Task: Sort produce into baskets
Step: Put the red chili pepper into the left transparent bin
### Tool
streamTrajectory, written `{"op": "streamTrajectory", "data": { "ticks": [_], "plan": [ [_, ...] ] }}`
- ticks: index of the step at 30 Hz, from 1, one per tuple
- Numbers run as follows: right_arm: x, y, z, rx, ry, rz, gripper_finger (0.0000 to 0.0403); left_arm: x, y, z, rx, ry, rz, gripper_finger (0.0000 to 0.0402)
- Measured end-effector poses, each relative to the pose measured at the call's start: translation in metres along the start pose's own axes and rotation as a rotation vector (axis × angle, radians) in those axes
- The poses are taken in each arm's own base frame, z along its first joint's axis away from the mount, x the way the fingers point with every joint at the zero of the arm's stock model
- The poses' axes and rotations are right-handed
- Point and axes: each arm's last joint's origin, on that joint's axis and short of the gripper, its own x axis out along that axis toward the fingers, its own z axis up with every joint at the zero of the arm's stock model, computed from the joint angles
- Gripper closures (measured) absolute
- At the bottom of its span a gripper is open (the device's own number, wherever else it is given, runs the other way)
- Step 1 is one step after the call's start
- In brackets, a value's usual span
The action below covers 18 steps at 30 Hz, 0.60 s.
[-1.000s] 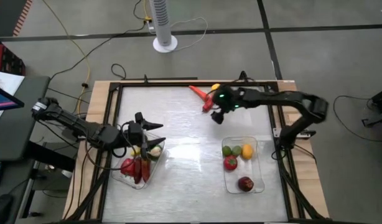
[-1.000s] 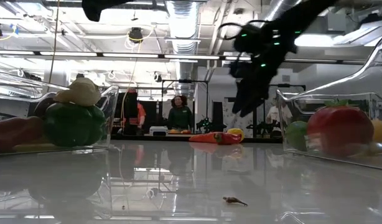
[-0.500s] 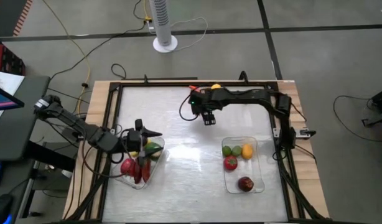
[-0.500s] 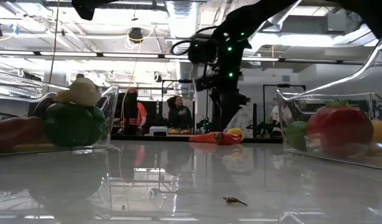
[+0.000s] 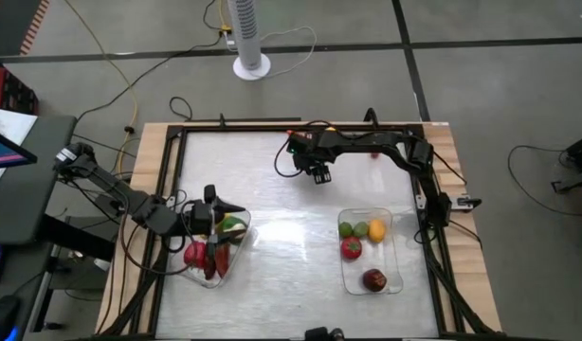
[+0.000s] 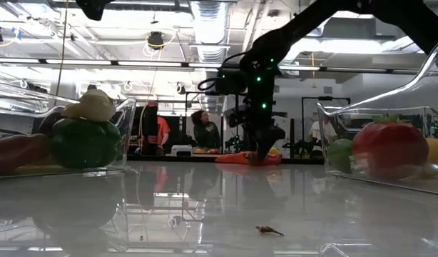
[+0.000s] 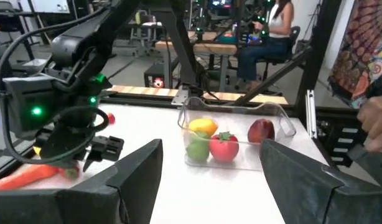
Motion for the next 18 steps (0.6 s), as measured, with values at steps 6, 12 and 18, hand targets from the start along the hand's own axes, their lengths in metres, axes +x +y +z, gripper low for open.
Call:
{"op": "streamTrajectory", "data": {
  "ticks": [6,12,18],
  "plan": [
    [0.011,-0.002,-0.002,-0.040,0.022,0.001,0.0113,0.000,0.000,-0.001,0.033,0.009,0.001,0.0148],
    [0.019,0.003,0.003,-0.085,0.043,-0.008,0.0119,0.000,0.000,0.000,0.079,0.002,0.006,0.0148],
    [0.017,0.009,0.006,-0.099,0.039,-0.010,0.0158,0.001,0.003,0.001,0.136,-0.004,0.046,0.0148]
  ]
}}
